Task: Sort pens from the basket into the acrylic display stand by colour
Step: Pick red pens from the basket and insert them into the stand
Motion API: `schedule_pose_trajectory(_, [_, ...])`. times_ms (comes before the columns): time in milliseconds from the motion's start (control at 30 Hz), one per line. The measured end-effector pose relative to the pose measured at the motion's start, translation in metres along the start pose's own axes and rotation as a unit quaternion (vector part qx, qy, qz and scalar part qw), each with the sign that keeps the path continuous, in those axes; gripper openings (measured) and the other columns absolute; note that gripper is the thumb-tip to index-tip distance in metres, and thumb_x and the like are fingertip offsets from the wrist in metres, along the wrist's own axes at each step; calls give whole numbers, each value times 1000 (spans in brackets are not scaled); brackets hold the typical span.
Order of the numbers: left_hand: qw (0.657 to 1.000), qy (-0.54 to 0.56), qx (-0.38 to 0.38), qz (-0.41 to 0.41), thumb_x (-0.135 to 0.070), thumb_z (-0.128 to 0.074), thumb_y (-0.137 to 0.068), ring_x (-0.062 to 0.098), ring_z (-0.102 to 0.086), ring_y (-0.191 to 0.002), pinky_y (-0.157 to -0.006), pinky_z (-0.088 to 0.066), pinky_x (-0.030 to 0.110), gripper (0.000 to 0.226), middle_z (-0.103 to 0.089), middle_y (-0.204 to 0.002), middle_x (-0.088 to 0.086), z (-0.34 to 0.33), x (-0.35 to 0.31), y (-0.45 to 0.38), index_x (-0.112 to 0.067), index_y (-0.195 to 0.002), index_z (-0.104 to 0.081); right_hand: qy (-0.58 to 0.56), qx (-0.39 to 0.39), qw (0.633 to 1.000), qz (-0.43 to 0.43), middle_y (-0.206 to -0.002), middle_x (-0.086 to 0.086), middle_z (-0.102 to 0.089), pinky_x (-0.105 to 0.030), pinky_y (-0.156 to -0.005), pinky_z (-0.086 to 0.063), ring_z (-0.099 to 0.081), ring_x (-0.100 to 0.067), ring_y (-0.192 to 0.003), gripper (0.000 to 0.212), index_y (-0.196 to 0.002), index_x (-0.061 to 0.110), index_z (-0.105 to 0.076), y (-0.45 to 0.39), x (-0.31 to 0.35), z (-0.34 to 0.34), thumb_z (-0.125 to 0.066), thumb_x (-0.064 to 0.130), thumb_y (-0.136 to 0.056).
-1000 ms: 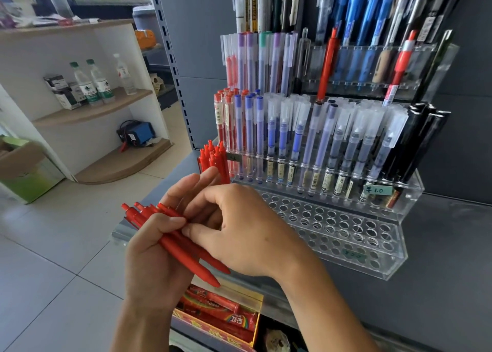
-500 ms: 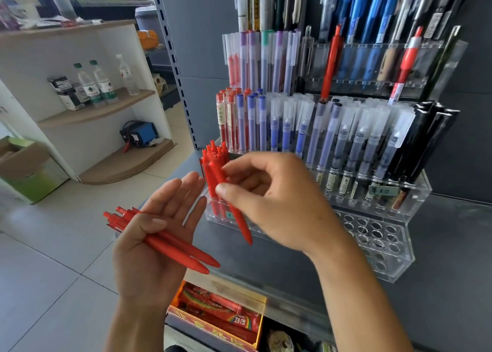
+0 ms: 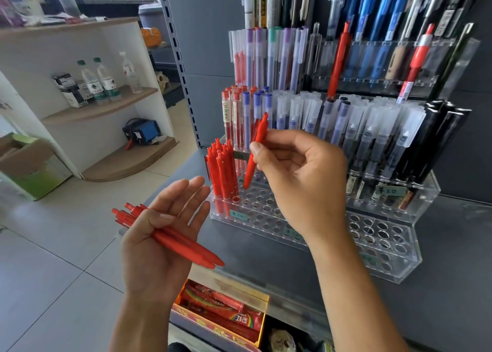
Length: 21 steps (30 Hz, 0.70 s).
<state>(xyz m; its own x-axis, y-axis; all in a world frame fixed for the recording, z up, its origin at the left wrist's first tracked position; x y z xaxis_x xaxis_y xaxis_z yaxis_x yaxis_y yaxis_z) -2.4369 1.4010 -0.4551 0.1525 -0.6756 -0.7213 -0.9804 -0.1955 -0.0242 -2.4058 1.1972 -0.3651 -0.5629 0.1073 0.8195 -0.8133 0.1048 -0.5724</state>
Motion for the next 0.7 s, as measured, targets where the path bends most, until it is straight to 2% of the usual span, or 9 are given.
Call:
schedule_pose_trajectory(100, [1000, 1, -1, 1, -11, -49, -57, 32, -70, -111, -86, -59, 37, 43, -75, -110, 15, 0, 1, 0, -9, -85, -80, 45, 0, 999, -12, -83, 13, -75, -16, -68, -57, -72, -2, -73, 9, -98, 13, -78, 3, -11, -7, -77, 15, -90])
schedule_pose_trajectory(233, [1000, 1, -8, 1, -10, -47, -60, 31, -70, -110, -89, -59, 37, 42, -75, -108, 13, 1, 0, -1, -10, -85, -81, 104, 4, 994, -16, -83, 11, -75, -12, -69, -58, -71, 3, -74, 12, -101, 13, -79, 5, -15, -15, -77, 18, -90])
schedule_pose_trajectory(300, [1000, 0, -8, 2, -12, -51, -57, 31, -70, -110, -91, -58, 38, 42, -75, -109, 13, 2, -1, -1, -10, -86, -81, 131, 20, 991, -30, -87, 9, -77, -18, -72, -61, -72, 1, -76, 15, -105, 14, -79, 6, -20, -22, -75, 20, -92])
schedule_pose_trajectory(400, [1000, 0, -12, 2, -9, -40, -66, 31, -70, -110, -94, -57, 40, 45, -75, -109, 13, 3, -1, -1, -10, -86, -81, 173, 23, 984, -39, -94, 8, -79, -28, -75, -63, -73, -3, -79, 20, -111, 17, -78, 8, -25, -29, -72, 26, -94])
schedule_pose_trajectory(533, [1000, 18, -13, 4, -9, -36, -69, 30, -70, -110, -94, -57, 39, 48, -74, -111, 13, 4, 0, 0, -10, -88, -80, 231, 3, 972, -34, -94, 8, -79, -30, -74, -63, -73, -5, -78, 23, -111, 18, -78, 9, -21, -31, -71, 33, -95])
schedule_pose_trajectory(633, [1000, 17, -5, 10, -9, -39, -67, 29, -70, -109, -94, -57, 38, 46, -74, -110, 12, 3, 1, -2, -11, -88, -80, 246, 4, 968, -42, -95, 7, -78, -31, -75, -63, -73, -6, -79, 22, -111, 18, -78, 9, -23, -33, -70, 33, -96])
schedule_pose_trajectory(700, [1000, 17, 7, 12, -12, -49, -60, 29, -70, -108, -92, -57, 38, 42, -74, -110, 12, 1, 2, -3, -10, -88, -80, 267, 21, 962, -42, -98, 6, -78, -34, -76, -62, -73, -11, -82, 21, -112, 18, -76, 12, -24, -39, -68, 32, -98])
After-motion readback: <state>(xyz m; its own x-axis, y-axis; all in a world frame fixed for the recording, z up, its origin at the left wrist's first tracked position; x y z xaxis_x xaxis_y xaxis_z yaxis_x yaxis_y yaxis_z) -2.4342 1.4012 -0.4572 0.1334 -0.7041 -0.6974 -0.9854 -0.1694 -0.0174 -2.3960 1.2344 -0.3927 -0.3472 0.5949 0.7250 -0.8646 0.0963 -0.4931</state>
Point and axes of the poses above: each hand's wrist, its own y-axis away from the middle knuckle, its own z-axis out of the back of the hand, x = y × z, the point moved 9 cm from there along -y, towards the middle knuckle
